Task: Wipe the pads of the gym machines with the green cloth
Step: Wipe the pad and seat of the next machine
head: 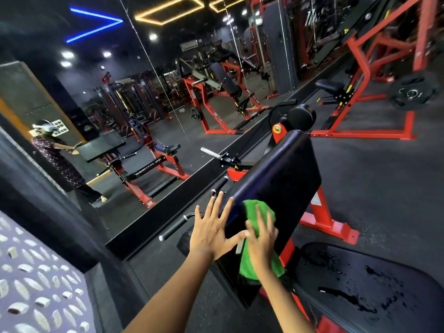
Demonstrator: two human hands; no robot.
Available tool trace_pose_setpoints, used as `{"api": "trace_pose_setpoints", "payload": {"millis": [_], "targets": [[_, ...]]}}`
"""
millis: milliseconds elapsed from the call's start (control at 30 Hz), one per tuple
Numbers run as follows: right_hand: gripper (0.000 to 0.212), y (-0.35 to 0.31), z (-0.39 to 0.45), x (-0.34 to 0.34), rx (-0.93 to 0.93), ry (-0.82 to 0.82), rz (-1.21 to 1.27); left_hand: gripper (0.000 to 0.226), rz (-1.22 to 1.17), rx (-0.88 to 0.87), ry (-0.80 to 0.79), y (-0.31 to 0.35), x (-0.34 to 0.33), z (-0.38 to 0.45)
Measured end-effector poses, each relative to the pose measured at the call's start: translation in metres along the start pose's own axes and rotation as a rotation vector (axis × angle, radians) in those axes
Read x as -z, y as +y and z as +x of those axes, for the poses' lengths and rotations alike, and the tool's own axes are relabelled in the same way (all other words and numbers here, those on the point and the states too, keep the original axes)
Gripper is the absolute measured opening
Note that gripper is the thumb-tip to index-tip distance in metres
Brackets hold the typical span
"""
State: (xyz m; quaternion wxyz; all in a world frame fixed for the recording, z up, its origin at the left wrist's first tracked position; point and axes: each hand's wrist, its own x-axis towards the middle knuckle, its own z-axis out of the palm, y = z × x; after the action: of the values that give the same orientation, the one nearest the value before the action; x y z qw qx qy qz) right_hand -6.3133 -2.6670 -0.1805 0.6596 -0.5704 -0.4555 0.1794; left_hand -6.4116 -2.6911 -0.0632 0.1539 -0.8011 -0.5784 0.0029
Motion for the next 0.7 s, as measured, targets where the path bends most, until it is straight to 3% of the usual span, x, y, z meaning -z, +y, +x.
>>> {"api": "trace_pose_setpoints", "payload": {"millis": [67,133,233,333,367,533,633,700], "targets": [[0.049,0.007,-0.034,0.004,0.233,-0.094,-0.049,0.098,-0.031,0.006,-0.004,0.0,-0.001,0.0],[0.046,0.029,-0.048,0.013,0.29,-0.148,-0.08,0.099,-0.04,0.012,-0.002,-0.001,-0.001,0.0],[0.055,0.049,-0.022,0.015,0.108,-0.075,-0.046,0.103,-0.027,0.015,-0.002,0.001,-0.002,0.001],[0.057,0.027,0.02,-0.001,-0.123,0.039,-0.018,0.109,-0.013,0.012,-0.009,-0.001,-0.001,0.004],[0.058,0.015,0.021,-0.004,-0.119,0.048,-0.012,0.111,-0.003,0.015,-0.017,-0.002,-0.001,0.004],[0.048,0.011,-0.021,0.012,0.344,-0.176,-0.078,0.116,-0.035,0.055,-0.036,-0.003,-0.005,0.004],[0.053,0.024,0.019,0.012,0.252,-0.157,-0.113,0.12,-0.021,0.028,-0.09,-0.002,-0.005,0.007],[0.053,0.018,0.063,0.01,0.064,-0.063,-0.121,0.124,-0.027,-0.006,-0.126,-0.002,-0.003,0.009]]}}
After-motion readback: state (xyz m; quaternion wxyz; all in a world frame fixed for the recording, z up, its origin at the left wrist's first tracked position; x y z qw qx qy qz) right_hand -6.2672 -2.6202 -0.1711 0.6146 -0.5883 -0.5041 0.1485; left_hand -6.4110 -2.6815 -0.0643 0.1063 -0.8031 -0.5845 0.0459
